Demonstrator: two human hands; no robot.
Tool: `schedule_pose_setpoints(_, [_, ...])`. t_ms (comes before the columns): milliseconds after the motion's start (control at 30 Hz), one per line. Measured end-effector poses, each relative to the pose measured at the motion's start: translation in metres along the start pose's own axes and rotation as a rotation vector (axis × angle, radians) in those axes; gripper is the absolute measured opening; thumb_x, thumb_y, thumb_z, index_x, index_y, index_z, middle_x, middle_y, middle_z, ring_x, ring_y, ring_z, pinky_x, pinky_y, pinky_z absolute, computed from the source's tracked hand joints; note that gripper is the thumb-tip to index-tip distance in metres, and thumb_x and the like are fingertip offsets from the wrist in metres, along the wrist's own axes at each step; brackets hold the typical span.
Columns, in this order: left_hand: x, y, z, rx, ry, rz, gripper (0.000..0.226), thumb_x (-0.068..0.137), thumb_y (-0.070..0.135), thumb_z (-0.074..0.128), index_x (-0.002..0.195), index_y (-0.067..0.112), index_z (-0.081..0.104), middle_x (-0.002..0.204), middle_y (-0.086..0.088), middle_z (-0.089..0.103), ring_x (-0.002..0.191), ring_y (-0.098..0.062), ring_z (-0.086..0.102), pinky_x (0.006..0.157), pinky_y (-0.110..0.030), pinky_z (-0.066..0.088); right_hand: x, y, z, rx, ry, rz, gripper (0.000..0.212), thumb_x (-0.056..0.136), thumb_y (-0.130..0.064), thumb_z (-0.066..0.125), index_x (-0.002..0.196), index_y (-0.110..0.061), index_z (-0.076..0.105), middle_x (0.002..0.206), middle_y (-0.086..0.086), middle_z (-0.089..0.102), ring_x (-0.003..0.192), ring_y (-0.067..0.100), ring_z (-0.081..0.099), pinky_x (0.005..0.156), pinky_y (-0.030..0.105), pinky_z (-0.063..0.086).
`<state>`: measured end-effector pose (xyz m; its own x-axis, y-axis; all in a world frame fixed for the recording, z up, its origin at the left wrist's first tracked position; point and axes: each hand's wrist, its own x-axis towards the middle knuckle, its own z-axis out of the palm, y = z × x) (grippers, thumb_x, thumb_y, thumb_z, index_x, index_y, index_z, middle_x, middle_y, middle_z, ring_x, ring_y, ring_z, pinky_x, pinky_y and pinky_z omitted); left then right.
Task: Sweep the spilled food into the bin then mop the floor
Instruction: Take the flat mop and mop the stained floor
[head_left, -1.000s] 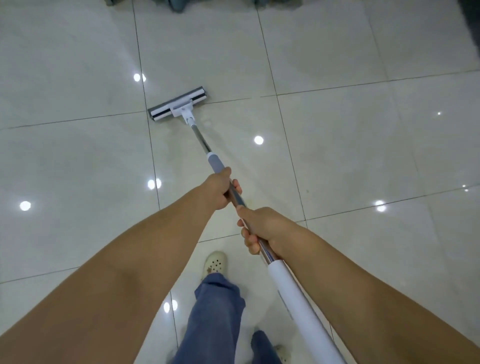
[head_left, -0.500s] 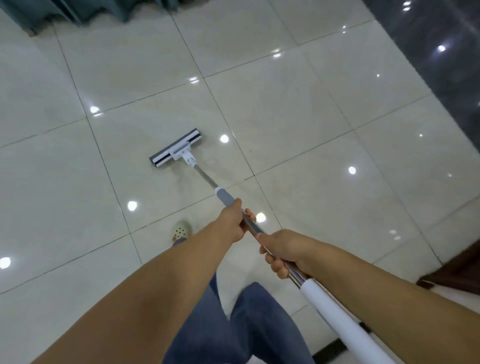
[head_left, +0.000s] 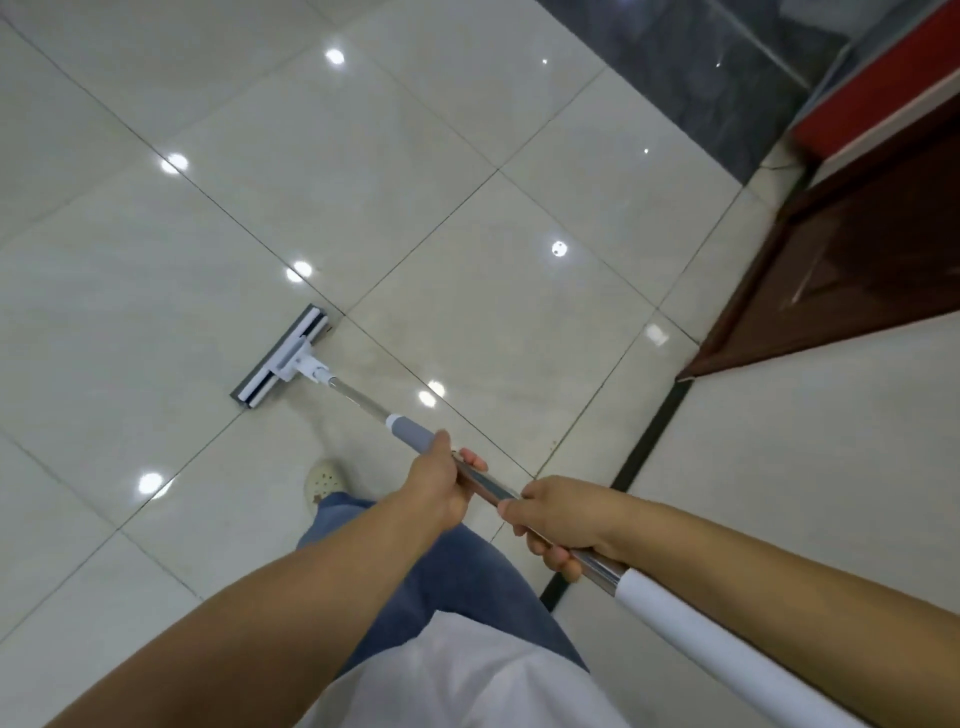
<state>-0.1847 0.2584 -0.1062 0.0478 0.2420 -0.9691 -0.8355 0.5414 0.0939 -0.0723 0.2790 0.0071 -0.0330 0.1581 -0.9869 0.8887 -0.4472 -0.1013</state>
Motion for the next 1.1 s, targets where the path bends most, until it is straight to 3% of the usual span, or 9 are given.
schedule_pose_setpoints(133, [0.006,0.020,0.005,0.016,0.001,0.003,0.024,0.098,0.032,0.045,0.087,0.011,0.044,0.062,-0.003,0.041,0.053,-0.015,0.043,0.054,-0.028,0.046,0.005,-0.014,-0.003,0.032,0.003,-0.046,0.026,0.097,-0.037,0.047,0.091,-0.013,0.053,0.058,0.001,0.050,0.040,0.011,0.042,0.042,0.022,0.044])
schedule_pose_setpoints(267, [0.021,0.070,0.003,-0.001,0.012,0.014,0.023,0.097,0.032,0.047,0.089,0.010,0.044,0.062,-0.003,0.041,0.052,-0.015,0.042,0.051,-0.027,0.046,0.022,-0.061,-0.007,0.071,-0.016,-0.054,0.028,0.097,-0.039,0.048,0.098,-0.012,0.054,0.059,0.000,0.050,0.040,0.009,0.042,0.040,0.021,0.043])
schedule_pose_setpoints(500, [0.062,0.207,0.009,0.031,-0.002,0.106,0.023,0.098,0.029,0.046,0.086,0.010,0.044,0.062,-0.003,0.040,0.051,-0.014,0.039,0.053,-0.025,0.045,0.072,-0.190,-0.026,0.216,-0.035,-0.094,0.029,0.098,-0.037,0.046,0.091,-0.009,0.053,0.059,0.002,0.048,0.040,0.010,0.038,0.039,0.020,0.038])
schedule_pose_setpoints(667, [0.102,0.313,0.009,0.087,0.029,0.183,0.025,0.098,0.031,0.045,0.084,0.010,0.042,0.062,-0.003,0.039,0.048,-0.014,0.039,0.037,-0.017,0.042,0.114,-0.291,-0.036,0.320,-0.065,-0.131,0.032,0.098,-0.036,0.048,0.083,-0.008,0.052,0.059,0.004,0.048,0.036,0.009,0.039,0.035,0.016,0.037])
schedule_pose_setpoints(800, [0.130,0.380,0.006,0.136,0.057,0.220,0.025,0.099,0.032,0.044,0.085,0.012,0.041,0.062,-0.001,0.037,0.039,-0.011,0.038,0.036,-0.014,0.040,0.148,-0.352,-0.037,0.456,-0.121,-0.165,0.033,0.098,-0.032,0.050,0.076,-0.007,0.047,0.057,0.006,0.044,0.024,0.008,0.036,0.030,0.012,0.033])
schedule_pose_setpoints(933, [0.150,0.393,0.003,0.176,0.064,0.193,0.022,0.098,0.033,0.045,0.094,0.012,0.041,0.062,-0.001,0.037,0.044,-0.011,0.036,0.038,-0.015,0.041,0.166,-0.358,-0.039,0.539,-0.182,-0.147,0.032,0.098,-0.029,0.050,0.075,-0.007,0.045,0.056,0.007,0.043,0.025,0.010,0.036,0.031,0.012,0.032])
schedule_pose_setpoints(1100, [0.154,0.346,0.015,0.218,0.090,0.166,0.024,0.097,0.035,0.047,0.093,0.012,0.043,0.061,-0.002,0.039,0.041,-0.012,0.039,0.041,-0.019,0.044,0.158,-0.305,-0.048,0.568,-0.217,-0.109,0.030,0.098,-0.031,0.050,0.078,-0.009,0.047,0.059,0.004,0.044,0.029,0.007,0.036,0.033,0.012,0.033])
